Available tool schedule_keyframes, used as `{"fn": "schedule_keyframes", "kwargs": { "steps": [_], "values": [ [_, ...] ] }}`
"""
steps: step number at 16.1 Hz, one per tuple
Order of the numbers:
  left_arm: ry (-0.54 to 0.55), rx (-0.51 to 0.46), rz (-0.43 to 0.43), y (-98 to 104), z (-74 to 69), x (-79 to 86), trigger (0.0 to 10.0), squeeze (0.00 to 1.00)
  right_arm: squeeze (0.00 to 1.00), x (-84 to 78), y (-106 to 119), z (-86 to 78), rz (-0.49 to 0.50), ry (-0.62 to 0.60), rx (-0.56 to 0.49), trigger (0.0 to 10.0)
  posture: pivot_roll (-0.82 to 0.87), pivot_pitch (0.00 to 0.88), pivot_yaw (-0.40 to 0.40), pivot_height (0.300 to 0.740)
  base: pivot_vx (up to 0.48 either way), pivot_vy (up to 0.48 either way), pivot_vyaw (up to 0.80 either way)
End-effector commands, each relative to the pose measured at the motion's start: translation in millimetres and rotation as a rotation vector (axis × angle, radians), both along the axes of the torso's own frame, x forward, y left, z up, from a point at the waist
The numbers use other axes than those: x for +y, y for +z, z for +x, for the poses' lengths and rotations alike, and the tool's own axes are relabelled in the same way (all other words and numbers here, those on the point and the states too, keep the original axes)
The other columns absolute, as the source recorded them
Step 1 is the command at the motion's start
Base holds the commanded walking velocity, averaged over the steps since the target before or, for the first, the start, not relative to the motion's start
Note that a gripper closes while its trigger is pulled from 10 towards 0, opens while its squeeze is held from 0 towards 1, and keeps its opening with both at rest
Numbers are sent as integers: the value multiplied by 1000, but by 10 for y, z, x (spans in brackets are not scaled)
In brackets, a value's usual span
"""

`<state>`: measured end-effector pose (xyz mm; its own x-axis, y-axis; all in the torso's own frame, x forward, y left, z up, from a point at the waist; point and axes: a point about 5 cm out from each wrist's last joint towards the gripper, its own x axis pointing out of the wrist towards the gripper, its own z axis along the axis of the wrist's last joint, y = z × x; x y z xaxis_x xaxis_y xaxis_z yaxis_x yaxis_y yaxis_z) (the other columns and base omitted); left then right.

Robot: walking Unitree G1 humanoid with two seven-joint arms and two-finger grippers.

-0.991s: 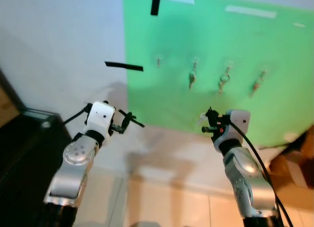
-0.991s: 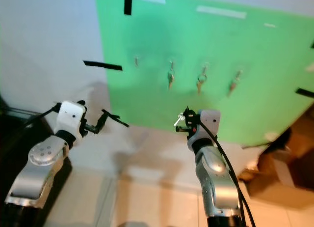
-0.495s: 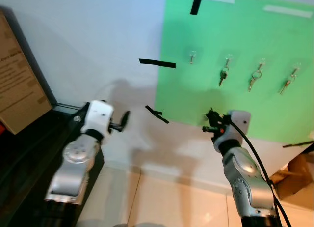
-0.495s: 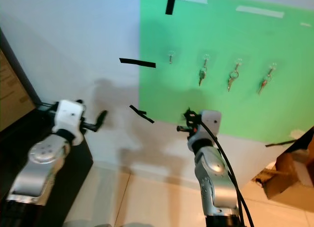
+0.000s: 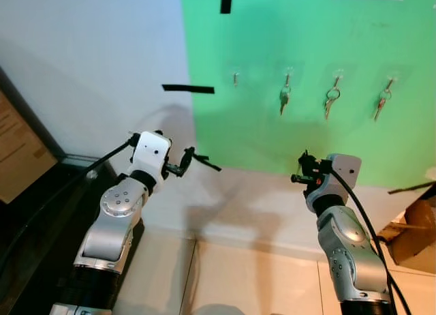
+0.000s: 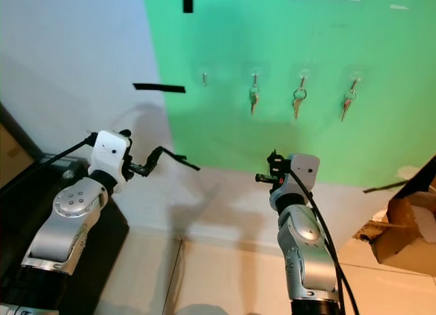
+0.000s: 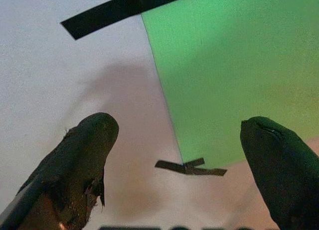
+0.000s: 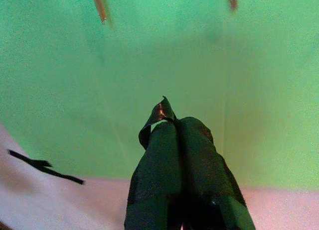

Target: Hang keys on a hook

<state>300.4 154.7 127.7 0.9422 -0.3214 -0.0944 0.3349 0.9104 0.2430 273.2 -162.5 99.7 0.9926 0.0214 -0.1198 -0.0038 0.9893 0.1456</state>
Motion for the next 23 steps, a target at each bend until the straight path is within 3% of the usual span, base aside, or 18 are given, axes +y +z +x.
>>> {"fn": "schedule_keyframes", "kwargs": {
  "steps": [1,6,9,13,23],
  "values": [
    [-2,6,6,-9,4,22,10000,39,0,60,110,47,-19,17,-49,10000,-49,0,73,740,311,0,0],
    [-3,11,12,-15,-26,62,10000,39,0,159,139,70,17,88,-66,10000,-35,0,68,740,317,0,160],
    [-19,15,16,-23,-44,54,10000,39,0,282,170,36,-36,220,-85,10000,-36,0,67,740,317,0,0],
    [-59,21,15,-32,-86,26,10000,27,0,347,235,-47,-31,369,-104,10000,-32,0,63,740,231,0,0],
    [-216,40,60,23,-184,54,10000,24,0,633,612,129,-33,544,-211,10000,-8,0,29,740,0,0,0]
  ]
}}
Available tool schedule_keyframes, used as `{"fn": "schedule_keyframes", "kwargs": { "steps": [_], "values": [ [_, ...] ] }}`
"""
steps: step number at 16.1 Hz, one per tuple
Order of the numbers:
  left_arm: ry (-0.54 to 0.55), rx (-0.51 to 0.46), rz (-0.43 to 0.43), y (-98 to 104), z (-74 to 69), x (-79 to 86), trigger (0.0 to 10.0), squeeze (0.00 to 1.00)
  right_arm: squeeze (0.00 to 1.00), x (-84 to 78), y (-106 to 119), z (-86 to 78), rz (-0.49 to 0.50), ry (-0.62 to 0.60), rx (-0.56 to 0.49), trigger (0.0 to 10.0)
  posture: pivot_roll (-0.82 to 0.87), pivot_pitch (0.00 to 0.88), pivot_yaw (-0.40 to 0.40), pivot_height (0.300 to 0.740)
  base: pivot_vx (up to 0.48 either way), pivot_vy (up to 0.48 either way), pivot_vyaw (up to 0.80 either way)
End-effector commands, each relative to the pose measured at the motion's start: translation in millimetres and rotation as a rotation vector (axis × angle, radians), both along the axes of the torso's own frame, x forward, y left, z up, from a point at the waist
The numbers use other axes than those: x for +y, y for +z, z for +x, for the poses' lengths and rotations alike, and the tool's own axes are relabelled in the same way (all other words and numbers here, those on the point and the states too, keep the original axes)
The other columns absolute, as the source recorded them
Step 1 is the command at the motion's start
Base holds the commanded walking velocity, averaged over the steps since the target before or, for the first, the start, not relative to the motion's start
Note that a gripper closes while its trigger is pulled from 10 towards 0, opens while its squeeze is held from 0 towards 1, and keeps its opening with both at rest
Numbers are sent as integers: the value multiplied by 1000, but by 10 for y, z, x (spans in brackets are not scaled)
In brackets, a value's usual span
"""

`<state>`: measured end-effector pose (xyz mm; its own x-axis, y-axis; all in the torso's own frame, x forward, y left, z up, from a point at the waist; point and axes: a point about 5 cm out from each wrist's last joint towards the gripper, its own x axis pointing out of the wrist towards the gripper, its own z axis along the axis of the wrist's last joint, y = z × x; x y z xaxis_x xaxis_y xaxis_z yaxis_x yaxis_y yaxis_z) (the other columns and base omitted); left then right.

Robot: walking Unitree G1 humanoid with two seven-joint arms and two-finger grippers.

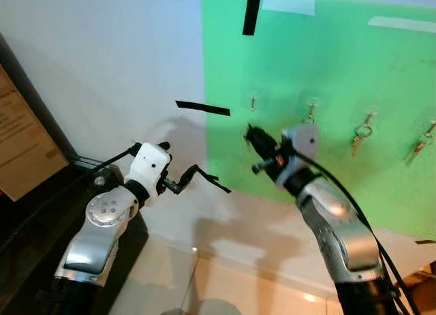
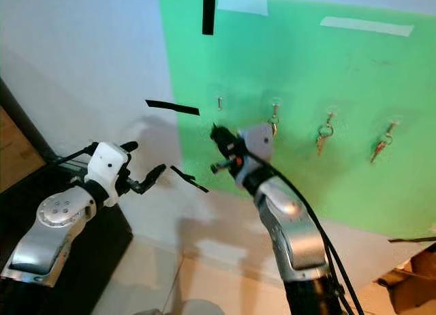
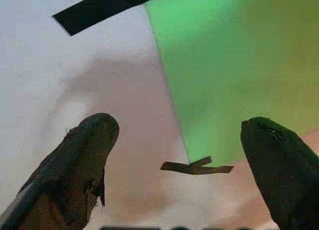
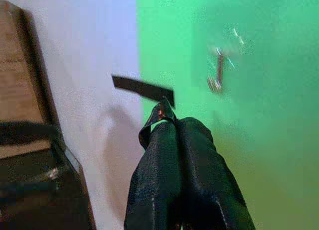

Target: Hang keys on a hook

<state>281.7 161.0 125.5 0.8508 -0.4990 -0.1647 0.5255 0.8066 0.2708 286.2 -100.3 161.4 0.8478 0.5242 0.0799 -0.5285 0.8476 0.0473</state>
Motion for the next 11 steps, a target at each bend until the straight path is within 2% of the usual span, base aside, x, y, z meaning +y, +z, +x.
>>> {"fn": "schedule_keyframes", "kwargs": {
  "steps": [1,7,11],
  "values": [
    [-29,-10,1,51,-8,-20,10000,24,0,40,28,43,-4,2,0,10000,-5,0,25,740,0,0,0],
    [-65,-5,3,55,-41,-43,10000,27,0,-52,188,199,-19,-181,-83,10000,-3,0,15,740,0,0,0],
    [-72,2,1,55,-52,-50,10000,27,0,-75,226,216,-19,-213,-104,10000,-8,0,21,740,0,0,0]
  ]
}}
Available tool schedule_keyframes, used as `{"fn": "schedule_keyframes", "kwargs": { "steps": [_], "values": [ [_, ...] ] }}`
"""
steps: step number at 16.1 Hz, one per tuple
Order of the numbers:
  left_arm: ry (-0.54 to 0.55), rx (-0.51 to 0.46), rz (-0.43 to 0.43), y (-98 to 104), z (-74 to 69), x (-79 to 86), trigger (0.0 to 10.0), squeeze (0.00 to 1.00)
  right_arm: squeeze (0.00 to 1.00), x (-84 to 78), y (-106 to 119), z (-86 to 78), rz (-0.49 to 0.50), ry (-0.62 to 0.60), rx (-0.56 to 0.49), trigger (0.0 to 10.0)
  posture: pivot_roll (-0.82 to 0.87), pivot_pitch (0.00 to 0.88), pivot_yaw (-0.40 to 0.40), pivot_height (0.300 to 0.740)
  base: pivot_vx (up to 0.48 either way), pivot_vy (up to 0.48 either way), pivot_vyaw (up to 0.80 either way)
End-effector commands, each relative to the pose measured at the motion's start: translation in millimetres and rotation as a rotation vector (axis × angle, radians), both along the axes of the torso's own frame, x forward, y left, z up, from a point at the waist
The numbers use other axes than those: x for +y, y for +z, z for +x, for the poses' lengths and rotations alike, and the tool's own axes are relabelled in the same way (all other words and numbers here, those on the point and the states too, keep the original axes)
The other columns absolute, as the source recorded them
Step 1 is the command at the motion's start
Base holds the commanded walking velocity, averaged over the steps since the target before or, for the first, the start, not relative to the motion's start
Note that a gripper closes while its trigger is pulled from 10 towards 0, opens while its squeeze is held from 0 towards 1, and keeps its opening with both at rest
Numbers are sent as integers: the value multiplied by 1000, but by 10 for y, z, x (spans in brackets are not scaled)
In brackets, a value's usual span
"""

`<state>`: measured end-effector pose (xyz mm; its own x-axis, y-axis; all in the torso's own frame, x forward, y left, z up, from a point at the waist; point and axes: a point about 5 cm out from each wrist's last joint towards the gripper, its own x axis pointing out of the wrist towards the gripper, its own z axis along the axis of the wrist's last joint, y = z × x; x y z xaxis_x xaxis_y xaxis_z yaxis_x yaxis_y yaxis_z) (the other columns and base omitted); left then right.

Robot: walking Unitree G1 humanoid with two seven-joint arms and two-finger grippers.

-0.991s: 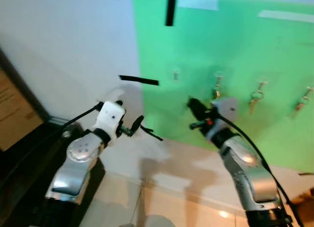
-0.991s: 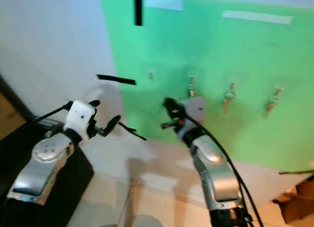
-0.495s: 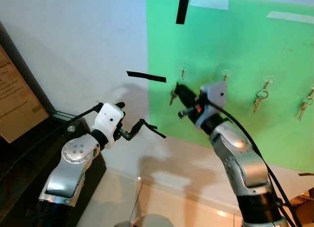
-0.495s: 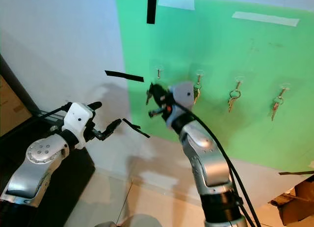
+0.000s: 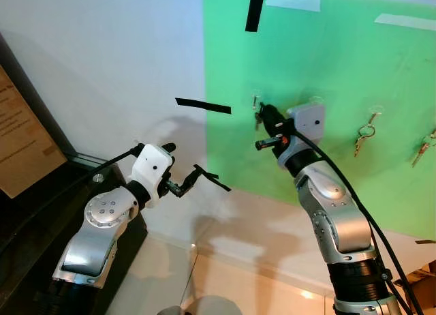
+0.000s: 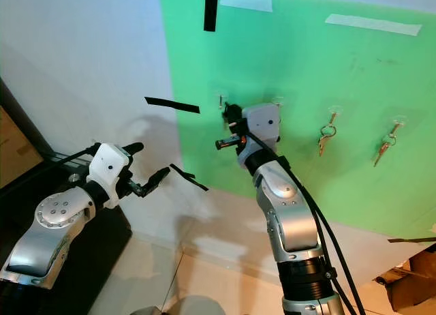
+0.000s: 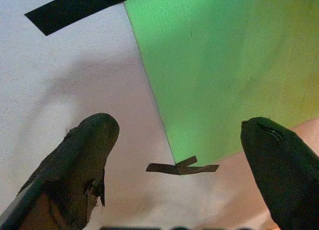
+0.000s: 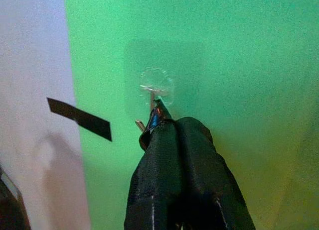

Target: Hang keys on a hook

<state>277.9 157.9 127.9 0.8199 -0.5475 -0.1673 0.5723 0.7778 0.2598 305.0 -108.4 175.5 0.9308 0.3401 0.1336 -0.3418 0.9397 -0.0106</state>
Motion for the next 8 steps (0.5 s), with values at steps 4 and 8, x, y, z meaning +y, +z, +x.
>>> {"fn": "schedule_keyframes", "kwargs": {
  "steps": [4,8],
  "values": [
    [-21,-5,9,32,-3,-25,10000,27,0,20,135,47,77,1,-36,10000,0,0,12,740,0,0,0],
    [-20,-6,2,42,-5,-24,10000,24,0,55,103,40,51,59,-13,10000,4,0,1,740,0,0,0]
  ]
}}
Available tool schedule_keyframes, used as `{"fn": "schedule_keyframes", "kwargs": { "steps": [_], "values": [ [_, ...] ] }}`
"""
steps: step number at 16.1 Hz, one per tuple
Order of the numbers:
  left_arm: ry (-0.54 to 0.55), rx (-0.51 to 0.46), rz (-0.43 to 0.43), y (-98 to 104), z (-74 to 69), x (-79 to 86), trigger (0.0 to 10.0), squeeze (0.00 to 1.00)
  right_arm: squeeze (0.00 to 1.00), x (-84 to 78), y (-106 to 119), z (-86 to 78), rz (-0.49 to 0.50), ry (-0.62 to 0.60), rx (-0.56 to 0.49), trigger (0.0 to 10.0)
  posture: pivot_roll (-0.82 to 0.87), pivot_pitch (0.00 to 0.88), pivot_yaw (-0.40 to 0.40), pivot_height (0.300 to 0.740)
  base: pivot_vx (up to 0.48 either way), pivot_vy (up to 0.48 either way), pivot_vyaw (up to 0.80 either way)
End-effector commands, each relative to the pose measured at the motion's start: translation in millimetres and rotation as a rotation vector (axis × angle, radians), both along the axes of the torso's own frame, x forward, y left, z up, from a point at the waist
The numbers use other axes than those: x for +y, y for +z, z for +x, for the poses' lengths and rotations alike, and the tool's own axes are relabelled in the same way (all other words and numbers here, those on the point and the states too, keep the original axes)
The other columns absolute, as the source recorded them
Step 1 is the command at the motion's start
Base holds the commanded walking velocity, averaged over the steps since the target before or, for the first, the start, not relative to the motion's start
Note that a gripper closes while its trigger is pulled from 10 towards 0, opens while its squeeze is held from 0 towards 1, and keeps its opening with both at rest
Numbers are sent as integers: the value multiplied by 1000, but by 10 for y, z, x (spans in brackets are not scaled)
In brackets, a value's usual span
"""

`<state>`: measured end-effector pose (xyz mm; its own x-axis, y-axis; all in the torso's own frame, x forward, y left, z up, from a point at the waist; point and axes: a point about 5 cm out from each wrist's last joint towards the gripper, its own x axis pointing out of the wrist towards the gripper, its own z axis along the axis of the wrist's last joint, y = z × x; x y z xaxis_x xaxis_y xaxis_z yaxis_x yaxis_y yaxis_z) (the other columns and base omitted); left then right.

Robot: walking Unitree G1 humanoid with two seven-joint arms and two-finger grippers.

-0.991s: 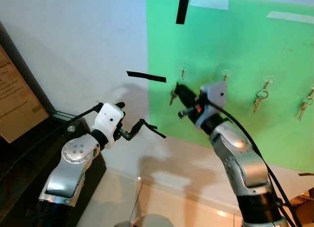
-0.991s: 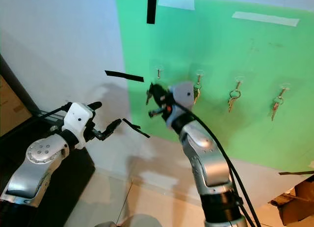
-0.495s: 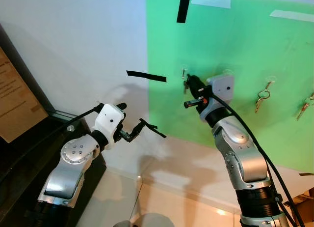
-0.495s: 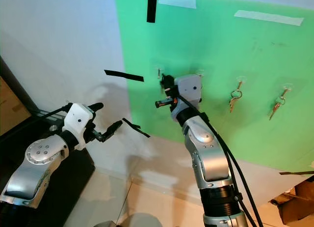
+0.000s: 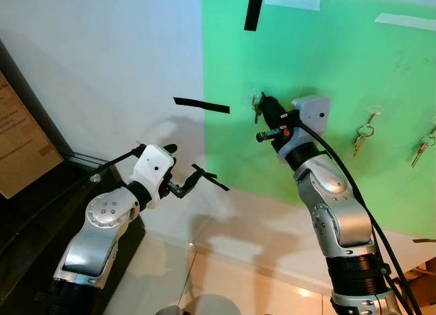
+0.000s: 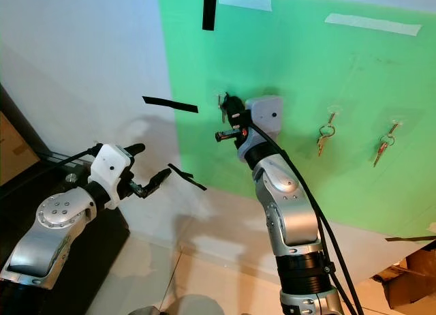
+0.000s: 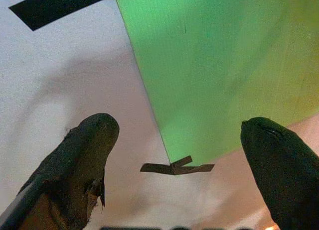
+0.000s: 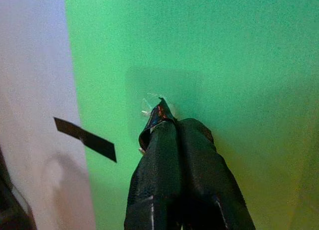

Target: Hang keys on a hook

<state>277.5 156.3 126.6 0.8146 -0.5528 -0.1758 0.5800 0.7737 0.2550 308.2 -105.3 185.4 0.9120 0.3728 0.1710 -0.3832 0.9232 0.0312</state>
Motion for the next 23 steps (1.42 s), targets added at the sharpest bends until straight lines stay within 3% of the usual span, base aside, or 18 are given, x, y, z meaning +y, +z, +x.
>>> {"fn": "schedule_keyframes", "kwargs": {
  "steps": [1,8,16,23],
  "values": [
    [-19,-12,-4,54,-3,-16,10000,27,0,18,-10,9,-11,15,14,10000,3,0,1,740,0,0,0],
    [-117,-1,-115,143,-43,-111,10000,24,0,-49,-107,2,-72,16,57,10000,-7,0,11,740,0,0,0],
    [-134,15,-129,146,-44,-125,10000,20,0,2,38,-88,9,181,4,10000,-16,0,18,740,0,0,0],
    [-135,18,-131,147,-46,-135,10000,20,0,-99,116,-38,77,129,-10,10000,-16,0,20,740,0,0,0]
  ]
}}
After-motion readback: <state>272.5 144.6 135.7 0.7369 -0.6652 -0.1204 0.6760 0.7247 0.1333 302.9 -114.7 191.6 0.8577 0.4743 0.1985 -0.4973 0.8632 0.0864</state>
